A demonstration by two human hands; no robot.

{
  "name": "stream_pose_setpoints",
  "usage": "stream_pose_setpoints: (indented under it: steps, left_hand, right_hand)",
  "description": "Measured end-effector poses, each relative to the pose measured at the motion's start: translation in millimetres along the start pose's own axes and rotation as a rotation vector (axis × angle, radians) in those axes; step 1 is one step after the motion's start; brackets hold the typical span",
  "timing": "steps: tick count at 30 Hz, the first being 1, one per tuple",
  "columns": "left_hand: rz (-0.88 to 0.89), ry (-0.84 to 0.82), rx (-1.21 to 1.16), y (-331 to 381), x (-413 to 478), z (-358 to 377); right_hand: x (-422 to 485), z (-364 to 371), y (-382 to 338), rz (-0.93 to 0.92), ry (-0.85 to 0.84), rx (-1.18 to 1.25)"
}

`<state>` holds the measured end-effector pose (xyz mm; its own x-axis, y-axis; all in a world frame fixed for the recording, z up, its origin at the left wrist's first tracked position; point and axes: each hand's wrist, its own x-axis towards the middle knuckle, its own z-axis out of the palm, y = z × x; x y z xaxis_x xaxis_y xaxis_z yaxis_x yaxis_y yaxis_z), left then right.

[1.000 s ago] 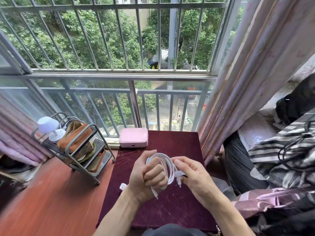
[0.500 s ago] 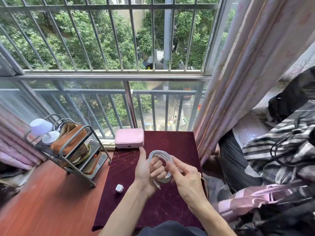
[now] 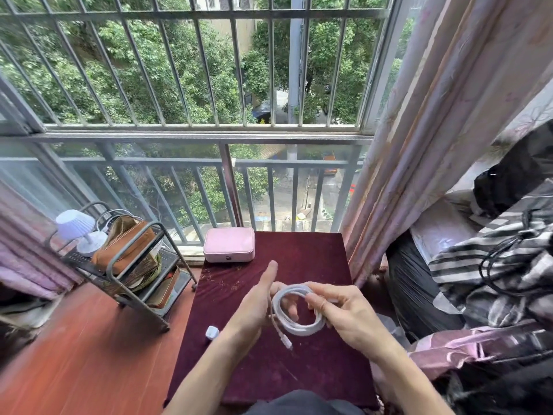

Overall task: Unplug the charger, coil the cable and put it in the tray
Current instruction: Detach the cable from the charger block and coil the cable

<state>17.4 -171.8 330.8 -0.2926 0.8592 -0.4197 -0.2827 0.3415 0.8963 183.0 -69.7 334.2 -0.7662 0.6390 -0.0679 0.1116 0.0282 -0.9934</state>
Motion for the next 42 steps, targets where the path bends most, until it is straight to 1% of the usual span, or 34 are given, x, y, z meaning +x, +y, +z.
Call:
stream_pose_setpoints:
  steps: [3, 5, 7, 8, 10, 13, 16, 20, 23, 27, 31, 34, 38, 42]
  left_hand:
    - [0.076, -0.040, 0.338, 11.7, -1.0, 0.0]
    - [0.171, 0.019, 0.413, 11.6, 0.5, 4.9]
    - [0.231, 0.115, 0.353, 9.6, 0.9, 7.6]
    - [0.242, 0.161, 0.286, 8.5, 1.0, 8.3]
    - [0.221, 0.251, 0.119, 7.1, 0.5, 10.6]
    - [0.181, 0.337, -0.112, 5.9, -2.9, 12.6]
    - [0.195, 0.352, -0.197, 5.7, -5.4, 13.2]
    - [0.219, 0.357, -0.262, 6.7, -4.6, 12.5]
    - [0.237, 0.353, -0.365, 6.2, -3.5, 9.8]
    - [0.244, 0.335, -0.491, 4.8, -2.0, 4.8]
    - [0.255, 0.328, -0.494, 5.1, -1.9, 6.5]
    - [0.253, 0.339, -0.490, 6.1, -2.7, 10.5]
    - [0.244, 0.350, -0.495, 6.9, -2.7, 12.3]
    - [0.256, 0.314, -0.476, 5.7, -4.0, 9.7]
  right_hand:
    - [8.9, -7.1, -11.4, -0.059, -0.159, -0.201]
    - [13.2, -3.1, -15.6, -0.056, -0.177, -0.208]
    - [17.0, 0.9, -17.1, -0.038, -0.108, -0.191]
    - [18.1, 2.6, -16.5, -0.032, -0.052, -0.180]
    - [18.1, 5.2, -13.7, -0.004, 0.028, -0.085]
    - [13.8, 12.5, -10.3, 0.078, 0.007, 0.083]
    - [9.3, 19.8, -9.2, 0.088, -0.018, 0.168]
    - [7.2, 22.1, -10.8, 0.102, -0.001, 0.247]
    - [7.3, 21.7, -10.1, 0.129, -0.002, 0.335]
    - [7.2, 21.6, -14.1, 0.111, -0.003, 0.296]
    - [11.1, 22.5, -19.1, 0.057, 0.095, 0.211]
    - [15.5, 21.8, -18.4, 0.043, 0.157, 0.201]
    - [18.0, 18.5, -18.5, 0.087, 0.125, 0.217]
    - [19.8, 13.8, -24.9, 0.096, 0.010, 0.213]
